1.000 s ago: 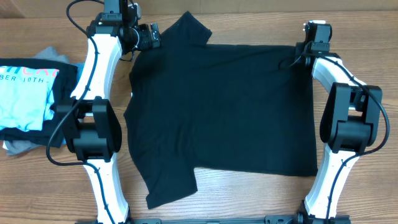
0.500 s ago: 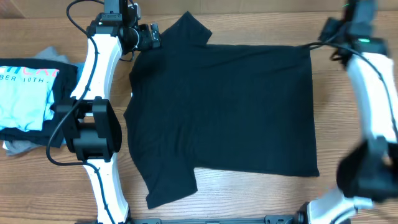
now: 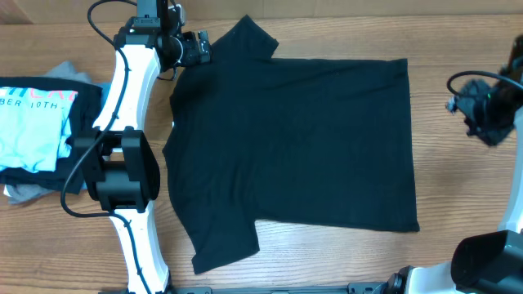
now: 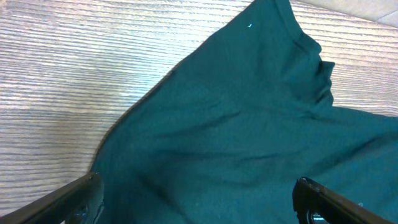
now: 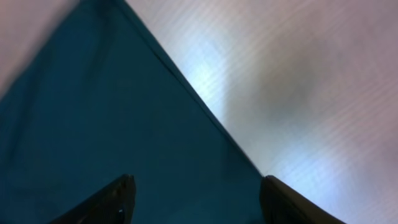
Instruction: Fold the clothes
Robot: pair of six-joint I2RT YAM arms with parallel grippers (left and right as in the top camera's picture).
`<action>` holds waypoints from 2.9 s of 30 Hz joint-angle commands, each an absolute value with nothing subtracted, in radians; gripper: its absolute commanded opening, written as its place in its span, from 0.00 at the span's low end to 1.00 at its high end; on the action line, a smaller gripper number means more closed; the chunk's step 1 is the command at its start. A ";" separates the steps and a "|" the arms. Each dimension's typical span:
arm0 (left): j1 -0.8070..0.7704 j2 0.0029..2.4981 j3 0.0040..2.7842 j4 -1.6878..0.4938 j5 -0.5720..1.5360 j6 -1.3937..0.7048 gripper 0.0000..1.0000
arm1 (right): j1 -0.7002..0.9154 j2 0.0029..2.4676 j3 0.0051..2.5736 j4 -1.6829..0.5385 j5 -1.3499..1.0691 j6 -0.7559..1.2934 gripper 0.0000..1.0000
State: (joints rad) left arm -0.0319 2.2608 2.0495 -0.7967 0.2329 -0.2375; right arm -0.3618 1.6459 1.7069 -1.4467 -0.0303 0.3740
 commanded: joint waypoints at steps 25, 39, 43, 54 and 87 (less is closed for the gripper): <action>-0.031 2.236 2.062 -0.797 0.244 -0.251 1.00 | -0.400 0.938 1.437 -1.694 -0.085 0.423 0.96; -0.031 2.236 2.062 -0.797 0.236 -0.251 1.00 | -0.400 1.060 0.863 -1.516 -0.231 0.527 0.77; -0.031 2.236 2.062 -0.797 0.236 -0.251 1.00 | -0.400 1.092 0.823 -1.465 -0.159 0.643 0.78; -0.033 2.236 2.062 -0.797 0.236 -0.251 1.00 | -0.400 1.137 0.774 -1.324 -0.113 0.824 0.75; -0.033 2.236 2.062 -0.797 0.236 -0.251 1.00 | -0.400 1.271 0.601 -0.998 0.003 0.909 0.62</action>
